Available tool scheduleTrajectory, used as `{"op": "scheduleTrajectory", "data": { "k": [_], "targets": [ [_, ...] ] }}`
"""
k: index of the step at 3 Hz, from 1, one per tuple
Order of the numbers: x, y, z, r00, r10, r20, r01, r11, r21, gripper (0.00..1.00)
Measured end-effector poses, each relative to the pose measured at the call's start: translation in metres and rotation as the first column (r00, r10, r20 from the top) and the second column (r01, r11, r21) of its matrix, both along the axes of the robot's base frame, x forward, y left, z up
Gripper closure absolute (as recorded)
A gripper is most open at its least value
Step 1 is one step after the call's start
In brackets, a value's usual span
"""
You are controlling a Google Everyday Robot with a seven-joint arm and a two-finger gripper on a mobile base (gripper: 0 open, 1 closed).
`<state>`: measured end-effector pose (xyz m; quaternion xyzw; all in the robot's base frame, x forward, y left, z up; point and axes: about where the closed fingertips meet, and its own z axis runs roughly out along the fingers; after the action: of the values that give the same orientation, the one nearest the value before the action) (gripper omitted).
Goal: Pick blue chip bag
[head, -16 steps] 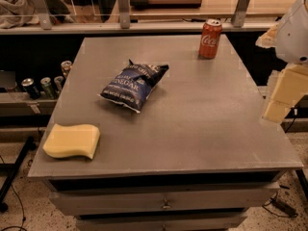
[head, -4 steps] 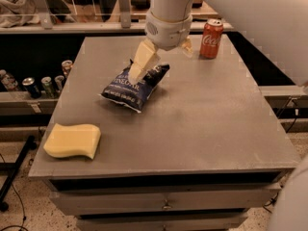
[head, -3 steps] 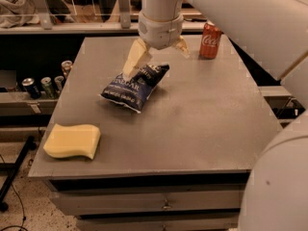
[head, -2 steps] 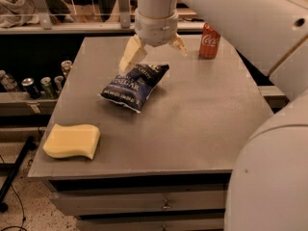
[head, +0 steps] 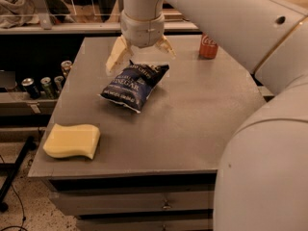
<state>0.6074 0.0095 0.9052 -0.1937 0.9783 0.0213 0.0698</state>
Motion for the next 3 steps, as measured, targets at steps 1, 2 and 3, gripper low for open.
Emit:
{"op": "scheduleTrajectory", "data": {
  "k": [1,2,3],
  "targets": [
    [-0.001,0.013,-0.011,0.9998,0.001,-0.018,-0.001,1.000,0.007,0.00],
    [-0.002,0.020,-0.026,0.9990,-0.005,-0.044,0.005,1.000,0.002,0.00],
    [-0.002,0.023,-0.038,0.9979,-0.013,-0.063,0.013,1.000,-0.007,0.16]
  ]
}}
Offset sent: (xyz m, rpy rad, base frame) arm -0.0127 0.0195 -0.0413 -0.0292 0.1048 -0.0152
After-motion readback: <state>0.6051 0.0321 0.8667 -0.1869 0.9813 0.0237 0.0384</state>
